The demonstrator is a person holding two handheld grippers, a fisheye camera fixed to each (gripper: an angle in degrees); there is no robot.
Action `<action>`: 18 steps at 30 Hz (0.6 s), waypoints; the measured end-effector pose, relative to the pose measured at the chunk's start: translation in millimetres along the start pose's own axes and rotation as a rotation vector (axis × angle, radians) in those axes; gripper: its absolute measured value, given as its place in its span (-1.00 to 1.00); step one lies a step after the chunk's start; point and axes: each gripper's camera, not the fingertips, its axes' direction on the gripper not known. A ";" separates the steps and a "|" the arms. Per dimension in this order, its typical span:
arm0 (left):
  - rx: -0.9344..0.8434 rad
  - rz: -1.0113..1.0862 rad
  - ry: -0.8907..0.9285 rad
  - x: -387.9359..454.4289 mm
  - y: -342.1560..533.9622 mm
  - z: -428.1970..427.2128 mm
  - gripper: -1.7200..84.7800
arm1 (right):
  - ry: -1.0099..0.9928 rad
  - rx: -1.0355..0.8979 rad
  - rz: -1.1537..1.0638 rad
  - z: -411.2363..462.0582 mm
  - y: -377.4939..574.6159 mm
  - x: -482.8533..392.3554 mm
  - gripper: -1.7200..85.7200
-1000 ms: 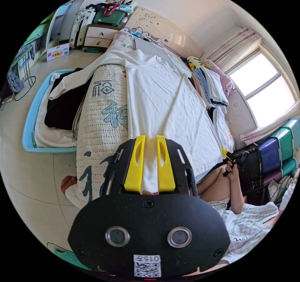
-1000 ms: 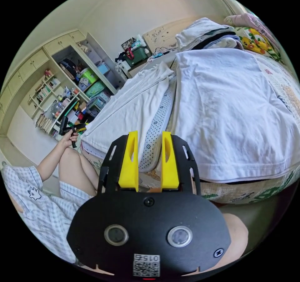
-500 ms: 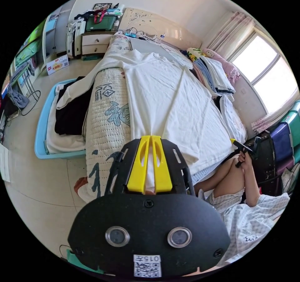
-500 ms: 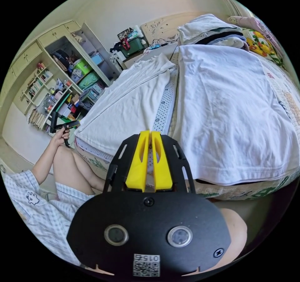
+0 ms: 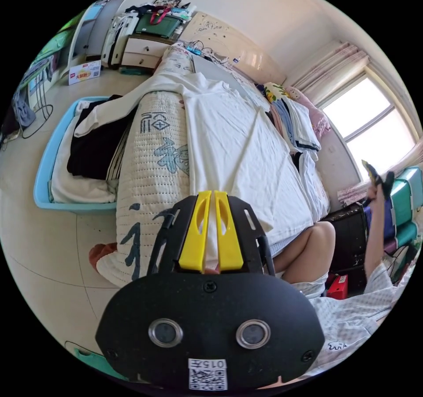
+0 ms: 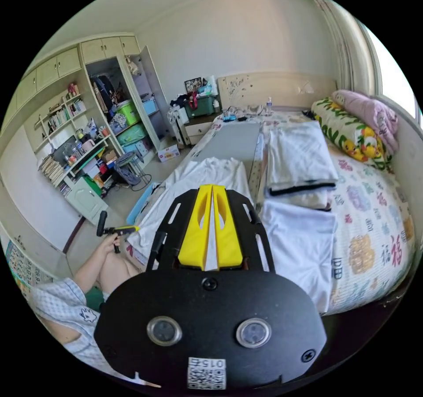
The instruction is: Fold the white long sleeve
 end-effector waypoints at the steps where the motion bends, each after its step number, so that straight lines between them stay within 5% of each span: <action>1: -0.005 0.010 -0.007 2.4 0.0 1.1 -0.97 | 0.004 0.009 0.010 -15.6 -17.2 -3.9 -0.97; 9: 0.022 0.043 -0.050 28.3 10.5 -3.4 -0.98 | -0.053 0.224 -0.092 -160.1 -55.4 -80.6 -0.97; 18: 0.091 0.018 0.009 28.0 29.9 -20.2 -0.96 | -0.073 0.357 -0.211 -63.6 169.5 -27.2 -0.97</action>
